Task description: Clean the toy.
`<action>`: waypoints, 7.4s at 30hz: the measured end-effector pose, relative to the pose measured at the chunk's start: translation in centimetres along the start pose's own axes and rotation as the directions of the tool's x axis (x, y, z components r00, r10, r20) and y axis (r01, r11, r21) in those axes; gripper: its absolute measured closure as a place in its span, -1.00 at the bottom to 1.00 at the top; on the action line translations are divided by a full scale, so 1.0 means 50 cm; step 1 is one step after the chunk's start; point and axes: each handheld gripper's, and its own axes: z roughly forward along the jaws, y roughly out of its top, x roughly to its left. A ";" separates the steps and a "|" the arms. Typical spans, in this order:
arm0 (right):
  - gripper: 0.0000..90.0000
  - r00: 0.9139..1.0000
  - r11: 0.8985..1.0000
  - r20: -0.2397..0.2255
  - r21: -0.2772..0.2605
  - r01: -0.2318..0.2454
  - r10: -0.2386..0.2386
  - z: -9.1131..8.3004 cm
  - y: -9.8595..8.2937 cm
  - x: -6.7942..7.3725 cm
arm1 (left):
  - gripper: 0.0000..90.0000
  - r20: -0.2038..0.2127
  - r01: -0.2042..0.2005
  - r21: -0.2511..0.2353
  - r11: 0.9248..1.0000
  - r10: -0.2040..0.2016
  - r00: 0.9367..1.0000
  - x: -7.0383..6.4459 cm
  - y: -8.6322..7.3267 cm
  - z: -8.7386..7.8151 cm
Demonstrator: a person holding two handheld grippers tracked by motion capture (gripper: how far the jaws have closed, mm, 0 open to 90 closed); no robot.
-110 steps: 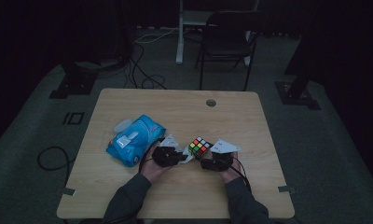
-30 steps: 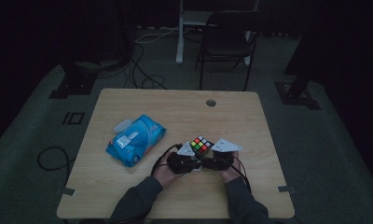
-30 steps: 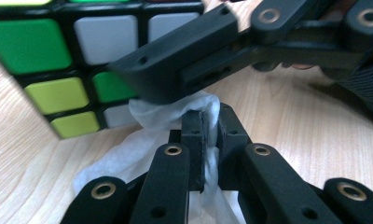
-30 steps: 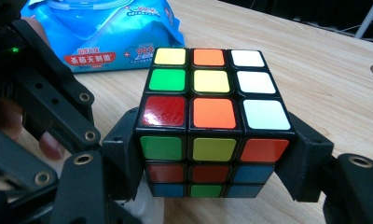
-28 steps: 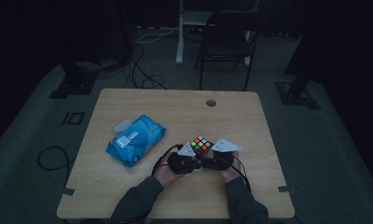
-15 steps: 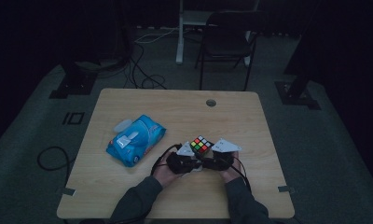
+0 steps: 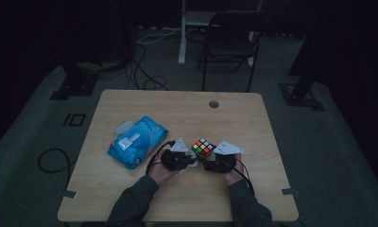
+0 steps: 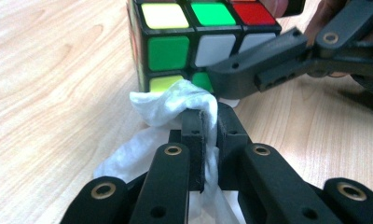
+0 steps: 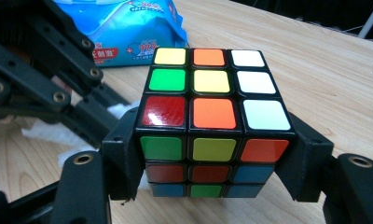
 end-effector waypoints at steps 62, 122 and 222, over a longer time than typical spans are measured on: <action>-0.24 0.988 0.991 -0.110 0.065 0.120 -0.112 0.037 -0.010 0.064 | 0.90 -0.013 0.013 -0.146 0.989 -0.015 1.000 0.039 0.088 -0.050; -0.24 0.984 0.987 -0.099 0.041 0.153 -0.149 0.032 -0.006 0.071 | 0.90 0.056 0.130 -0.076 0.989 -0.126 0.990 0.088 0.070 0.014; -0.24 0.983 0.984 -0.065 0.039 0.172 -0.169 0.029 -0.008 0.066 | 0.89 0.092 0.100 -0.044 0.994 -0.095 0.991 0.063 0.094 0.033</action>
